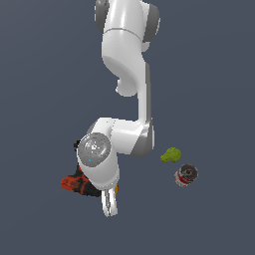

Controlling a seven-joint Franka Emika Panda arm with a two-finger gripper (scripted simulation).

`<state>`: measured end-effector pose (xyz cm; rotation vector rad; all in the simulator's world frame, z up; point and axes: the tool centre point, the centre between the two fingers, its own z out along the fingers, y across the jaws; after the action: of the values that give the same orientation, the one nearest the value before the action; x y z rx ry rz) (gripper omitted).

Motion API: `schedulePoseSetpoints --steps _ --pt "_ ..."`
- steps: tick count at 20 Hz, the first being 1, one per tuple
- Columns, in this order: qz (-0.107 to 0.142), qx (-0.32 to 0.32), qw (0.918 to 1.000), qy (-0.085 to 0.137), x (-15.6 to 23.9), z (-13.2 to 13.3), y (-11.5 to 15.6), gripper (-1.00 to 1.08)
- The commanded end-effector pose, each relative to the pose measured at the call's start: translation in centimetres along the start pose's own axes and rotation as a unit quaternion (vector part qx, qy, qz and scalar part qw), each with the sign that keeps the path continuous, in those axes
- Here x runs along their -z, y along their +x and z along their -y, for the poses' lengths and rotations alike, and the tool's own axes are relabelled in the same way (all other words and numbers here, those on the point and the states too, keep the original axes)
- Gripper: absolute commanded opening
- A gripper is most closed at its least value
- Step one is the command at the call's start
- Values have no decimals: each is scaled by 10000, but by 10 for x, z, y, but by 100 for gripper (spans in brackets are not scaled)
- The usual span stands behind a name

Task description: Pick up a designated object from a clutter of objects.

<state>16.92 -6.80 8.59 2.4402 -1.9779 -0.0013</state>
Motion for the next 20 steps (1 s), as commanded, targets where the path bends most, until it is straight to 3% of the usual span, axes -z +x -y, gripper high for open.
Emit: schedulePoseSetpoints --steps 1,13,19,20 --pt "0 -1 10000 0 0 0 0 100" --pt "-1 -25 10000 4 -47 -1 0 100" --pt "-1 -25 10000 4 -51 0 0 100" --pt "-1 -25 10000 4 -51 0 0 -100"
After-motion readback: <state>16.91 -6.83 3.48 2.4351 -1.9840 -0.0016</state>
